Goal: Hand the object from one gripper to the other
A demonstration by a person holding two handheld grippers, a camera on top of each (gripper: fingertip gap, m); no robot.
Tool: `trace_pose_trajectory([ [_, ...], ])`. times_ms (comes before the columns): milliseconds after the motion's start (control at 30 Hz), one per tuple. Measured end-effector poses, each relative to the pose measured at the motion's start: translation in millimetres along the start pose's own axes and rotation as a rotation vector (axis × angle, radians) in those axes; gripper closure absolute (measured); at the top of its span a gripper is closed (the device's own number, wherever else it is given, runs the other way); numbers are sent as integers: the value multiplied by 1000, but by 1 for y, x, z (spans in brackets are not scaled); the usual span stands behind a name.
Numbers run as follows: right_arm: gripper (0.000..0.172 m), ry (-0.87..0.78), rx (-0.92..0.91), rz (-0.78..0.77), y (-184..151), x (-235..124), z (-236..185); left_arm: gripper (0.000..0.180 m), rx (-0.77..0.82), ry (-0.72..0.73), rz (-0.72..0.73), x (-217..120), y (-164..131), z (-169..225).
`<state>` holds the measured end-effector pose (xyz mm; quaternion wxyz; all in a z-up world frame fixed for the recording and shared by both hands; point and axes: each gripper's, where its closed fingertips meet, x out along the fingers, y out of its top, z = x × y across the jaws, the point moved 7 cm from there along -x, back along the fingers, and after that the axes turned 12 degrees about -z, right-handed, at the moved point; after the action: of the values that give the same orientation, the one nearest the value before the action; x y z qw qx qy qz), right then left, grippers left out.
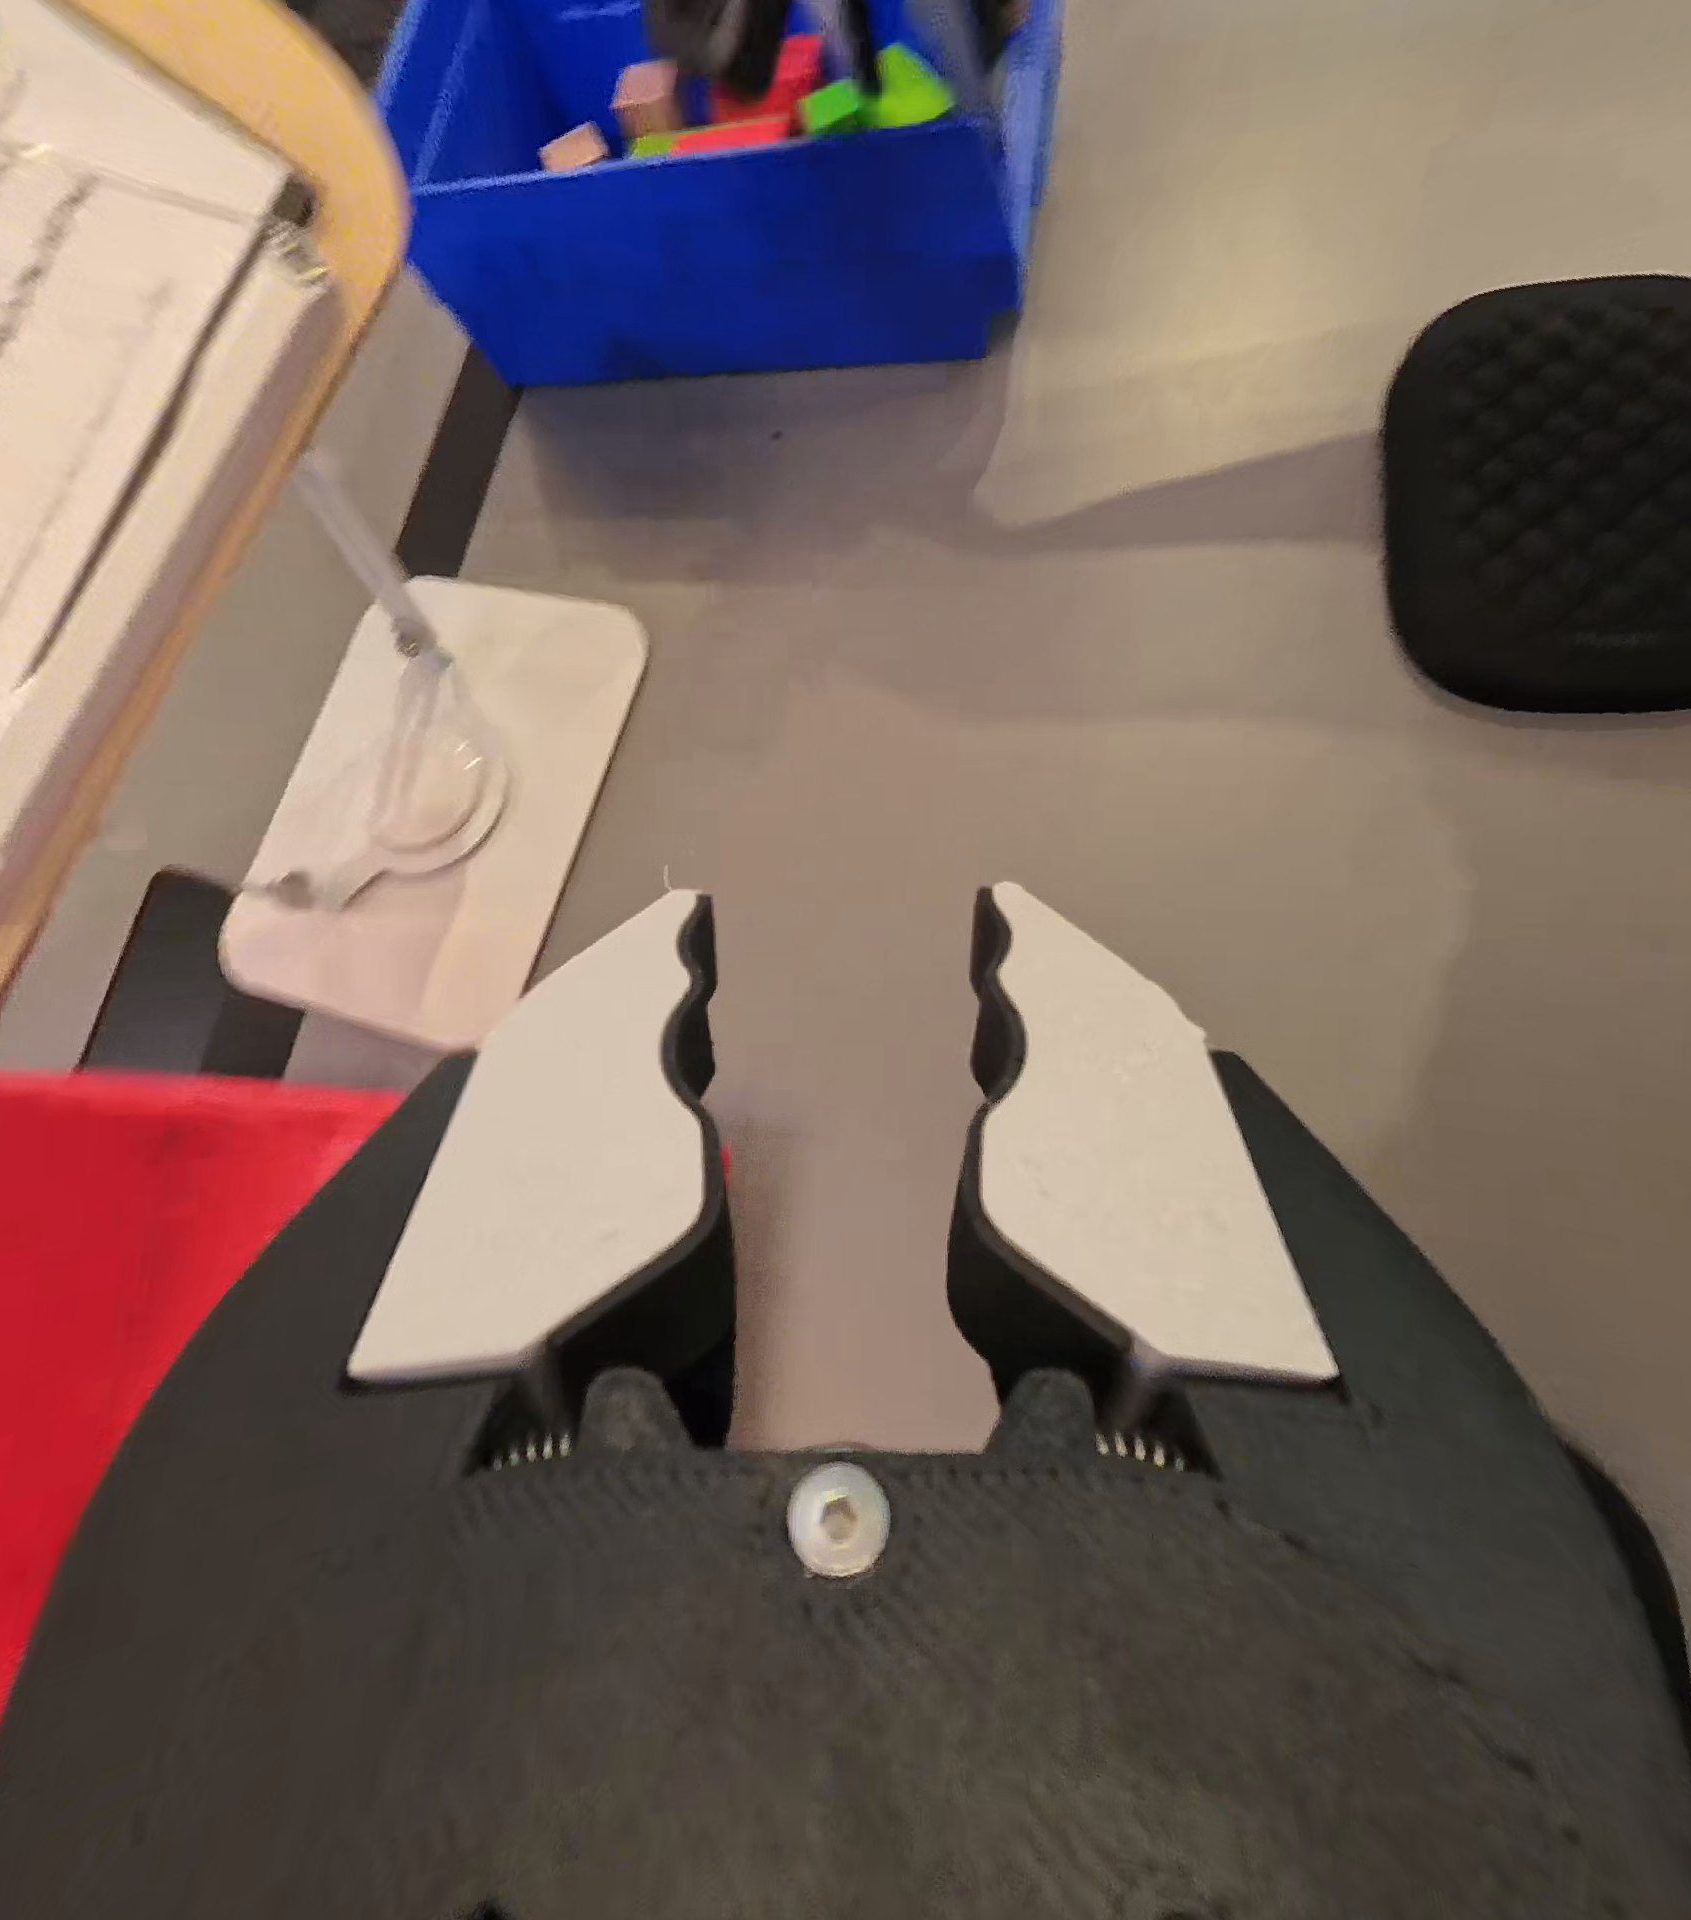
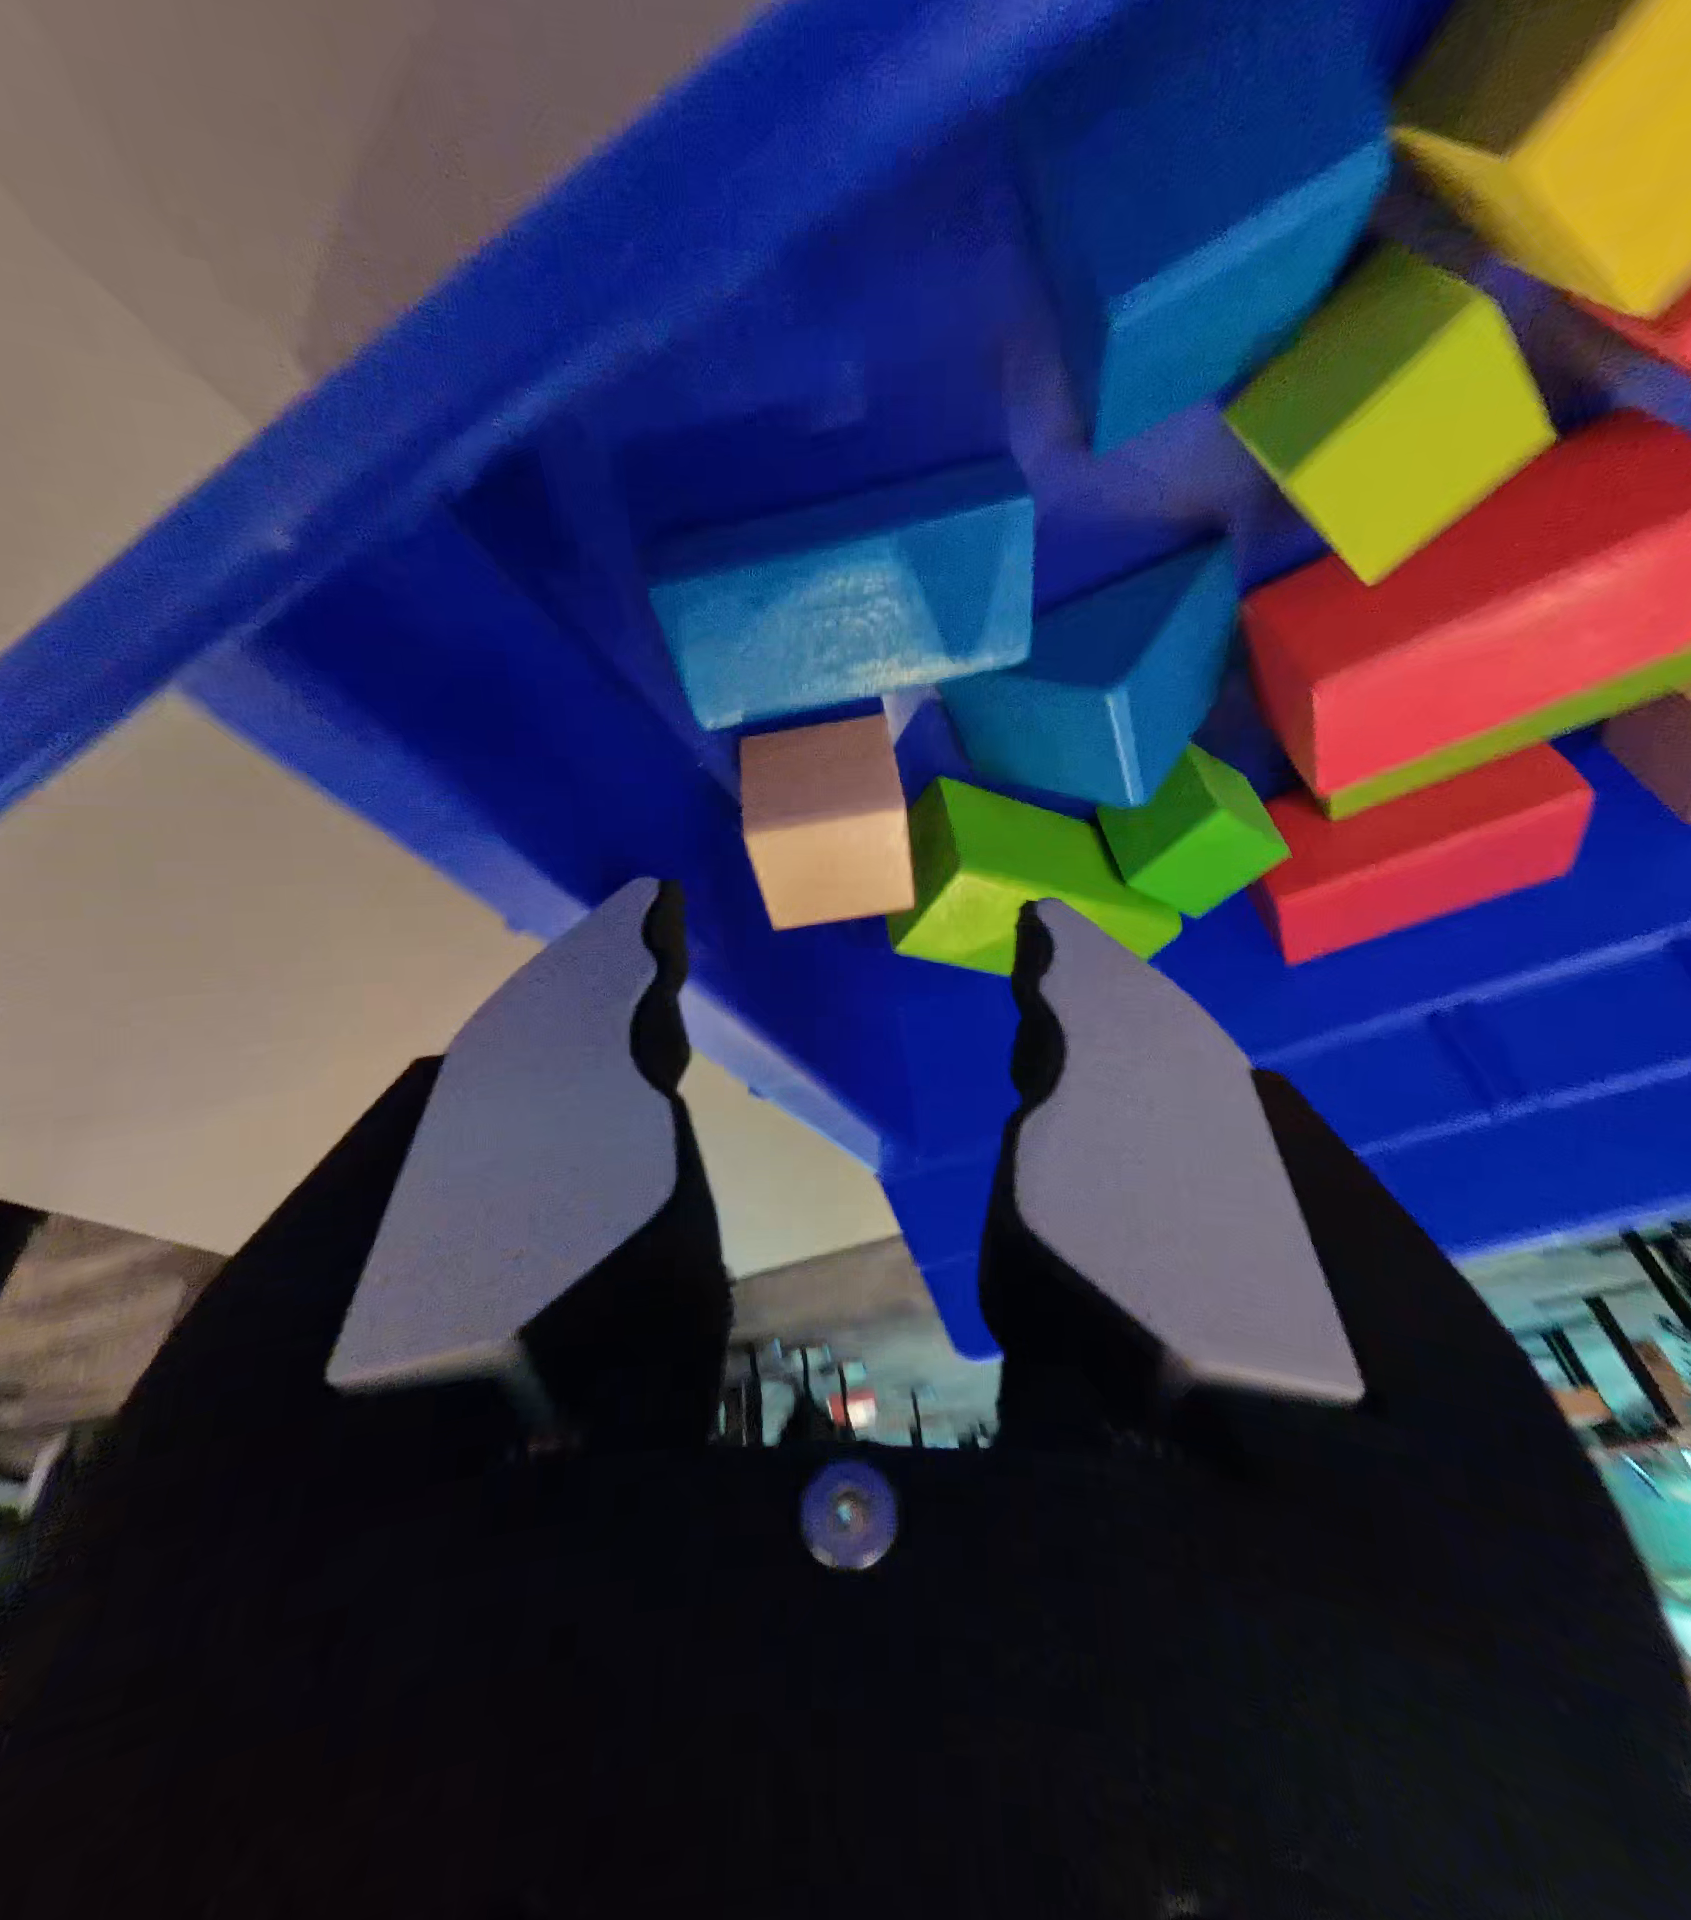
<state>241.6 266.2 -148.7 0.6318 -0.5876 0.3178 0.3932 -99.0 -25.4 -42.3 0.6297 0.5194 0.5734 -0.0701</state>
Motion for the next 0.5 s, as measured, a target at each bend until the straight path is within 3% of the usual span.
trace_pose_trajectory([
  [133,106,-8,148,277,-39,-32,-8,121,-152,203,-58,-32,-43,-31],
  [267,111,-31,487,434,-98,-20,6,107,-366,399,-193,-52,-116,-64],
  [367,115,3,737,469,-130,13,15,88,-632,417,-227,-54,-174,-82],
  [500,120,97,851,524,-139,48,15,83,-936,300,-127,-41,-227,-92],
])
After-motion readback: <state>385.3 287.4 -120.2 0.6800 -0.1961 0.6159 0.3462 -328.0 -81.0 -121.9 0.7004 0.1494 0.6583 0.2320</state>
